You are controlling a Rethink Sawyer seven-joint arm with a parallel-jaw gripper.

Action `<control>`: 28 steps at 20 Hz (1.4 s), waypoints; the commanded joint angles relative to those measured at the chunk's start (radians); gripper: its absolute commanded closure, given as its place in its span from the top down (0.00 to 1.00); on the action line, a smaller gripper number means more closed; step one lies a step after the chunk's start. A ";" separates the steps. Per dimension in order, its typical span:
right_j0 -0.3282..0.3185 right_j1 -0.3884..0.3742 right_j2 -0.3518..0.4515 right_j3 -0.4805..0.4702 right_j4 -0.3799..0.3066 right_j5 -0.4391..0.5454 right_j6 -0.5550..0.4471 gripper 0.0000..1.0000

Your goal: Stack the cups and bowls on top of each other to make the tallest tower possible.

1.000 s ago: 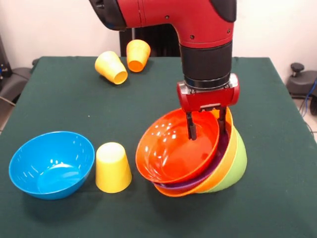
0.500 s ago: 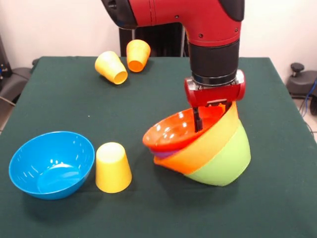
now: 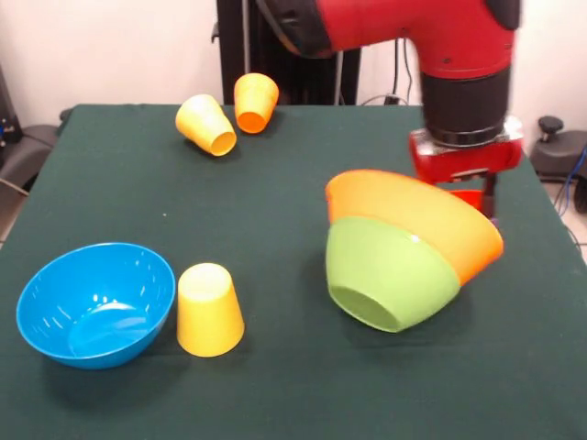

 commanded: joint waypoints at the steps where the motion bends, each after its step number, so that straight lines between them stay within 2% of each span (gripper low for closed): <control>1: 0.121 0.041 -0.043 0.009 0.065 -0.111 0.288 1.00; 5: 0.201 0.066 -0.106 -0.067 0.101 -0.135 0.369 1.00; 7: 0.234 0.080 -0.148 -0.144 0.119 -0.116 0.396 1.00; 9: 0.258 0.101 -0.194 -0.236 0.121 -0.075 0.410 1.00; 12: 0.280 0.128 -0.265 -0.354 0.079 0.008 0.394 1.00; 15: 0.287 0.143 -0.301 -0.394 0.051 0.021 0.378 1.00; 19: 0.295 0.169 -0.340 -0.409 0.038 -0.028 0.382 1.00; 28: 0.290 0.285 -0.411 -0.551 0.008 -0.081 0.314 1.00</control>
